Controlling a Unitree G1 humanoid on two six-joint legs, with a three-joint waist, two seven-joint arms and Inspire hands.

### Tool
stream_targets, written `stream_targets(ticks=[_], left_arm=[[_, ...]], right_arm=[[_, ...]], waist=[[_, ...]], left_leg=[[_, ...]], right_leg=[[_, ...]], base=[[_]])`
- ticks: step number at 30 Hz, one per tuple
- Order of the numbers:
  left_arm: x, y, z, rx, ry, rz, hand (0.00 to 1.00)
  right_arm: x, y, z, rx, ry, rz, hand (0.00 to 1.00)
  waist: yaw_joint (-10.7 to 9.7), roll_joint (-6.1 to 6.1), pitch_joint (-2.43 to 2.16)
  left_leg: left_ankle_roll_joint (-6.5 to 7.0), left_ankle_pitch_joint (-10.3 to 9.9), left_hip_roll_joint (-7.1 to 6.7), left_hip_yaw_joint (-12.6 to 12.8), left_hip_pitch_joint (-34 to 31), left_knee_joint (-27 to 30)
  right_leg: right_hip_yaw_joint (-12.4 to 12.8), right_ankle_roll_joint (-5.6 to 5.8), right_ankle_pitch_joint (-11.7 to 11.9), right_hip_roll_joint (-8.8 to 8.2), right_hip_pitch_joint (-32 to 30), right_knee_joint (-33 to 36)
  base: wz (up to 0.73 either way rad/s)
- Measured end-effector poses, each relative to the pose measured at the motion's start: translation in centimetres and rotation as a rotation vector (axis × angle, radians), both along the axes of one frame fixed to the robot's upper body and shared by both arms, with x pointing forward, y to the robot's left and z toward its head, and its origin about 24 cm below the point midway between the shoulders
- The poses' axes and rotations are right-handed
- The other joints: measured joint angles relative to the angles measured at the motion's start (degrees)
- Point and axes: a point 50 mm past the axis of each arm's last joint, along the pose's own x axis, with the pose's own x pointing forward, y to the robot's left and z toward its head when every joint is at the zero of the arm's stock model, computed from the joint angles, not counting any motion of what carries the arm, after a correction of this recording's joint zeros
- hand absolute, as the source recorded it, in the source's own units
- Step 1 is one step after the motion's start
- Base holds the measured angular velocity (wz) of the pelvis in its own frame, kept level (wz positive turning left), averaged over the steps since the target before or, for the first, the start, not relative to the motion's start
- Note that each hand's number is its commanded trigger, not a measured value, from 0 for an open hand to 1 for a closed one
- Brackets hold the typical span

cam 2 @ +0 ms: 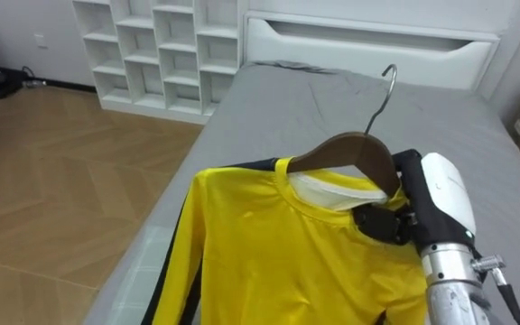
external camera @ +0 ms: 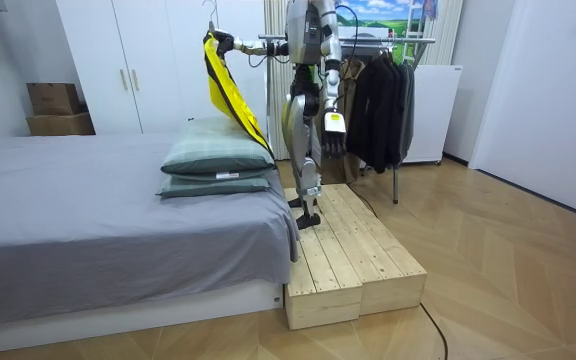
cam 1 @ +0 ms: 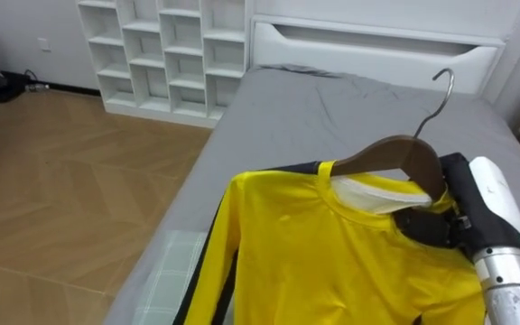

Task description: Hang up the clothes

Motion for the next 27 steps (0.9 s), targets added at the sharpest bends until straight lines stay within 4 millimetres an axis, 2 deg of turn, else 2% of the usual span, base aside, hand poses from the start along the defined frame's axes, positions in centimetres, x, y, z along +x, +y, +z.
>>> stream_targets(ticks=[9,11,12,15,21,24,27], left_arm=[[-0.8,-0.3,-0.2,-0.025,0.048,0.019,0.0],[-0.7,-0.5,-0.3,-0.04,0.049,0.014,0.0],[-0.4,-0.7,-0.4,-0.047,0.044,0.01,0.0],[-0.3,-1.3,-0.6,-0.075,0.044,0.002,0.0],[1.0,-2.2,-0.8,-0.101,0.01,-0.039,0.0],[1.6,-2.3,-0.8,-0.099,-0.006,-0.054,0.0],[2.0,-2.4,-0.7,-0.099,-0.018,-0.071,0.0]], right_arm=[[0.0,0.4,-0.2,0.0,0.018,0.004,1.0],[0.0,0.7,-0.1,-0.001,0.011,0.016,1.0],[0.0,0.7,-0.1,0.001,0.01,0.017,1.0],[0.0,0.8,0.0,0.002,0.009,0.022,1.0],[0.0,0.9,-0.1,0.014,0.019,0.029,1.0],[-0.2,1.4,-0.8,0.046,0.038,0.028,1.0],[-0.9,1.7,-1.6,0.058,0.075,0.03,1.0]], waist=[[0.0,-0.14,-0.08],[-0.6,-0.07,-0.02],[-1.2,-0.2,0.05],[-1.3,-0.19,0.04],[-1.6,-0.94,0.12],[-1.7,-1.44,-0.02],[-1.9,-1.43,-0.02]], left_leg=[[-0.13,-0.1,-0.01,-0.2,0.1,-0.2],[-0.15,-0.2,-0.03,-0.7,-0.1,-0.1],[-0.13,-0.2,-0.06,-0.9,-0.2,-0.1],[-0.15,-0.4,-0.04,-1.0,-0.5,0.4],[-0.13,-0.4,-0.04,-1.0,-0.5,0.7],[-0.12,-0.5,-0.03,-1.0,-0.5,0.8],[0.03,-0.6,-0.06,-0.8,-0.5,1.0]], right_leg=[[-0.3,-0.01,0.0,0.07,0.4,0.0],[-0.9,-0.01,0.0,0.04,0.4,0.0],[-1.3,-0.01,0.0,-0.02,0.4,0.0],[-1.4,-0.01,0.0,-0.03,0.4,0.0],[-1.3,-0.01,0.0,-0.05,0.5,0.0],[-1.4,-0.01,0.0,-0.07,0.5,0.0],[-1.2,-0.01,0.0,-0.15,0.4,0.1]], base=[[0.02],[0.1],[0.11],[0.02],[0.0],[0.0],[-0.03]])
